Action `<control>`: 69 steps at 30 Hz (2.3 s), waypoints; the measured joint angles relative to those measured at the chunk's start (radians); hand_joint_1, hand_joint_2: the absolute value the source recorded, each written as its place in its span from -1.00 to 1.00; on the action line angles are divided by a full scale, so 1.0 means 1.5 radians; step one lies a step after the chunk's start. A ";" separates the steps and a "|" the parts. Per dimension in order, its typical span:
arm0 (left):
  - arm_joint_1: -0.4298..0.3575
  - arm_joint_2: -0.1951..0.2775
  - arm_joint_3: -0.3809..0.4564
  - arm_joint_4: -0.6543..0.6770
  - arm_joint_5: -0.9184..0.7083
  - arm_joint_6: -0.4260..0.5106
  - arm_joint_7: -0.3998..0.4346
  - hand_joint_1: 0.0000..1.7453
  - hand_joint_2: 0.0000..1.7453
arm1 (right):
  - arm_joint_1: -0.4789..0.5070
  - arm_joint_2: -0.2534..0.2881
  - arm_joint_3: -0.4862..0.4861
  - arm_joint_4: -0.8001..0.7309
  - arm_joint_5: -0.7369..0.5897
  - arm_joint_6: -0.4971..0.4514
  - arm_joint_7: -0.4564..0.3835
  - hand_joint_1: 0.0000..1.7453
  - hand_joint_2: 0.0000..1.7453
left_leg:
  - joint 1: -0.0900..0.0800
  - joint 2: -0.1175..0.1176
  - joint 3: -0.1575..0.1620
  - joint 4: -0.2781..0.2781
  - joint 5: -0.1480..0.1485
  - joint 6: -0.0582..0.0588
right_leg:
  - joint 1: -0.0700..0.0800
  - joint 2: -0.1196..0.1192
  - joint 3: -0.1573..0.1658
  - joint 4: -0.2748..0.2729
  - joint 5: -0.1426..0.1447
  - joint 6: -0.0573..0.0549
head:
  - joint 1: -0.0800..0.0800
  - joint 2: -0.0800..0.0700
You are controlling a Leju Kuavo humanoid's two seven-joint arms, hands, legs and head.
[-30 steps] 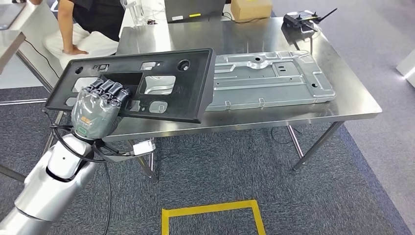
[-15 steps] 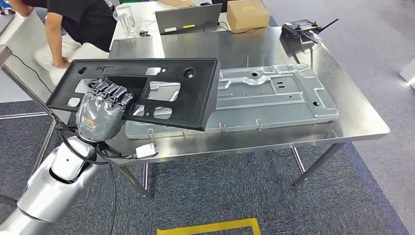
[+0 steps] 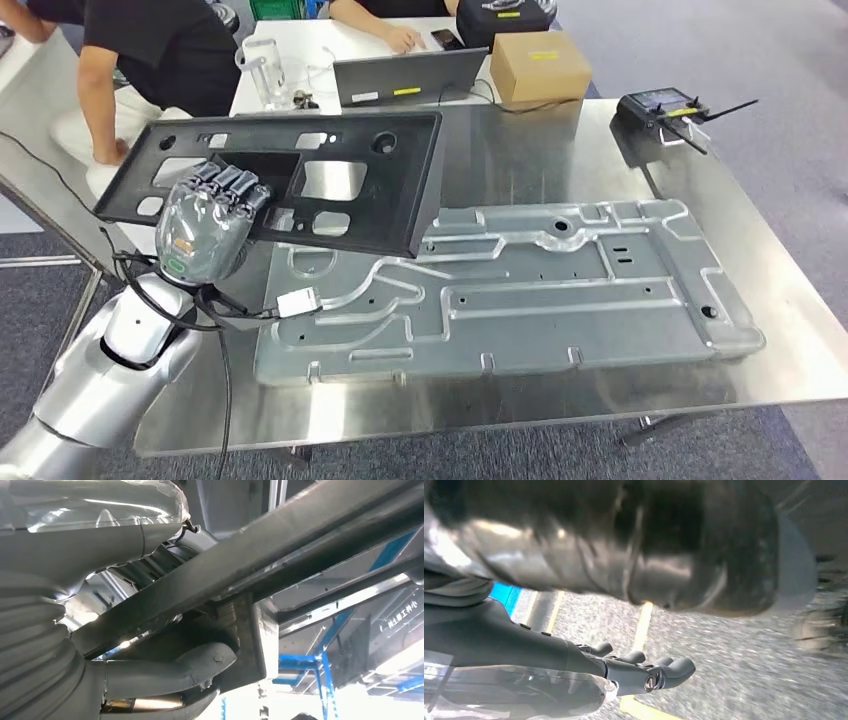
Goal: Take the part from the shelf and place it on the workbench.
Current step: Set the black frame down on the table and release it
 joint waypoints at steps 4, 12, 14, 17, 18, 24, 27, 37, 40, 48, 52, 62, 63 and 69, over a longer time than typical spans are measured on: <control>-0.009 0.000 -0.005 -0.002 0.014 -0.005 0.006 1.00 1.00 | -0.009 -0.001 0.000 0.000 0.002 0.006 0.000 -1.00 -1.00 | -0.003 -0.004 0.022 0.029 0.006 -0.014 | 0.001 0.002 0.029 -0.023 0.035 -0.020 | 0.001 0.000; -0.015 0.003 -0.023 0.002 0.031 -0.019 0.012 1.00 1.00 | -0.017 -0.001 0.000 -0.001 0.002 0.010 0.000 -1.00 -1.00 | 0.017 0.013 -0.153 0.136 -0.086 -0.047 | -0.020 0.005 0.161 -0.072 -0.042 -0.012 | 0.001 0.000; -0.013 0.005 -0.026 0.004 0.031 -0.020 0.012 1.00 1.00 | -0.015 -0.001 0.000 -0.001 0.002 0.010 0.000 -1.00 -1.00 | 0.024 0.019 -0.168 0.062 0.026 -0.052 | -0.022 0.006 0.185 -0.066 -0.069 -0.002 | 0.001 0.000; -0.011 0.007 -0.031 0.008 0.032 -0.022 0.012 1.00 1.00 | -0.016 -0.002 0.000 -0.001 0.002 0.010 0.001 -1.00 -1.00 | 0.020 0.023 -0.177 0.025 0.144 -0.038 | -0.023 0.009 0.194 -0.052 -0.098 0.015 | 0.002 0.000; -0.013 0.007 -0.032 0.008 0.032 -0.023 0.012 1.00 1.00 | -0.017 -0.002 0.000 -0.001 0.002 0.010 0.001 -1.00 -1.00 | 0.018 0.021 -0.178 0.031 0.138 -0.031 | -0.024 0.009 0.194 -0.053 -0.103 0.020 | 0.002 0.000; -0.025 0.007 -0.032 0.005 0.033 -0.022 0.013 1.00 1.00 | -0.025 -0.001 0.000 -0.001 0.002 0.010 0.000 -1.00 -1.00 | 0.017 0.016 -0.171 0.026 0.127 -0.007 | -0.025 -0.001 0.093 0.123 -0.181 0.032 | 0.004 0.000; -0.023 0.007 -0.033 0.005 0.033 -0.022 0.012 1.00 1.00 | -0.025 0.000 0.000 -0.001 0.002 0.010 0.000 -1.00 -1.00 | 0.013 0.014 -0.168 0.028 0.123 -0.004 | -0.024 -0.001 0.057 0.136 -0.147 0.027 | 0.004 0.000; -0.030 0.005 -0.050 0.005 0.080 -0.069 0.008 1.00 1.00 | -0.025 0.000 0.000 -0.001 0.002 0.009 0.000 -1.00 -1.00 | 0.007 0.014 -0.158 0.034 0.114 -0.014 | -0.014 -0.001 0.117 -0.020 -0.061 0.012 | 0.003 0.000; -0.031 0.004 -0.061 0.005 0.082 -0.070 0.008 1.00 1.00 | -0.023 0.000 0.000 -0.001 0.002 0.009 0.000 -1.00 -1.00 | 0.008 0.014 -0.156 0.031 0.116 -0.017 | -0.013 0.000 0.116 -0.020 -0.061 0.011 | 0.003 0.000; -0.029 0.006 -0.080 0.004 0.103 -0.084 0.002 1.00 1.00 | -0.023 0.000 0.001 -0.001 0.008 0.008 0.000 -1.00 -1.00 | 0.008 0.014 -0.155 0.029 0.116 -0.022 | -0.013 0.000 0.116 -0.019 -0.063 0.007 | 0.003 0.000; -0.035 0.012 -0.101 0.004 0.148 -0.155 -0.024 1.00 1.00 | -0.023 0.000 0.000 -0.001 0.011 0.009 0.000 -1.00 -1.00 | 0.008 0.014 -0.155 0.029 0.115 -0.023 | -0.013 0.000 0.116 -0.019 -0.064 0.007 | 0.003 0.000; -0.056 0.023 -0.149 0.003 0.175 -0.215 -0.036 1.00 1.00 | -0.022 0.000 0.001 -0.001 0.011 0.011 0.000 -1.00 -1.00 | 0.007 0.014 -0.156 0.030 0.115 -0.023 | -0.013 0.000 0.117 -0.019 -0.064 0.007 | 0.003 0.000; -0.057 0.024 -0.151 0.003 0.176 -0.218 -0.036 1.00 1.00 | -0.022 0.000 0.001 -0.001 0.011 0.011 0.000 -1.00 -1.00 | 0.007 0.014 -0.156 0.030 0.115 -0.023 | -0.013 0.000 0.117 -0.019 -0.064 0.007 | 0.003 0.000; -0.068 0.033 -0.168 0.003 0.198 -0.267 -0.042 1.00 1.00 | -0.022 0.000 0.001 -0.001 0.012 0.014 -0.002 -1.00 -1.00 | 0.007 0.014 -0.156 0.030 0.115 -0.023 | -0.013 0.000 0.117 -0.019 -0.064 0.007 | 0.003 0.000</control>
